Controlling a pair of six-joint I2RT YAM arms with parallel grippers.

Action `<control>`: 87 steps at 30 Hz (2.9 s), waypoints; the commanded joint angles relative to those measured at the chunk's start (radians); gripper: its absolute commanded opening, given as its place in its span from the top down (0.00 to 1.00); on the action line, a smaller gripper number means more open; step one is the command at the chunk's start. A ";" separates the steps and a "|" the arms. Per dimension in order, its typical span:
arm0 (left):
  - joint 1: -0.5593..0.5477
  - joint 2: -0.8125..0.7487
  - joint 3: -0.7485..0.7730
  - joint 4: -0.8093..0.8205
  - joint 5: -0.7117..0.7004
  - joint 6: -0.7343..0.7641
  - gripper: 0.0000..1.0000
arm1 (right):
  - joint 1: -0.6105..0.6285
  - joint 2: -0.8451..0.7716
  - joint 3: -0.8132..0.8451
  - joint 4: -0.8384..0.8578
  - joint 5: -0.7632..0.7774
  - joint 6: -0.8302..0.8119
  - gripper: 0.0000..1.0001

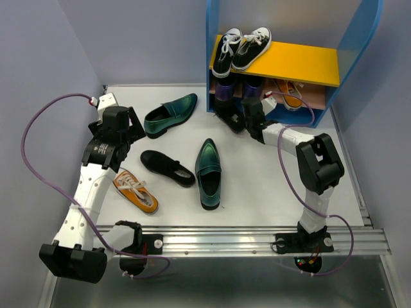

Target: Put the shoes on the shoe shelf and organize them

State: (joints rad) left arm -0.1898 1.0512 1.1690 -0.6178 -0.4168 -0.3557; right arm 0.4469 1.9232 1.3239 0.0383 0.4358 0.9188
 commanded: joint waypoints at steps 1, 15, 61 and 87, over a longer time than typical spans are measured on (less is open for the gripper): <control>-0.003 -0.029 0.055 -0.011 -0.016 0.008 0.01 | 0.032 -0.042 0.003 0.313 0.059 0.141 0.99; -0.003 -0.060 0.040 -0.025 -0.024 0.012 0.01 | 0.032 -0.148 -0.114 0.394 0.115 0.184 0.99; -0.003 -0.069 0.014 -0.031 0.001 0.011 0.01 | 0.041 0.071 -0.023 0.469 -0.006 0.224 0.61; -0.002 0.004 0.029 0.030 0.056 0.006 0.01 | 0.131 -0.300 -0.152 0.076 -0.408 -0.297 0.33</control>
State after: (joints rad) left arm -0.1898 1.0515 1.1690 -0.6167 -0.3294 -0.3569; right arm 0.5289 1.7004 1.1423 0.2543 0.1410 0.7929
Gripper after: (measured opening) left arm 0.989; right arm 0.603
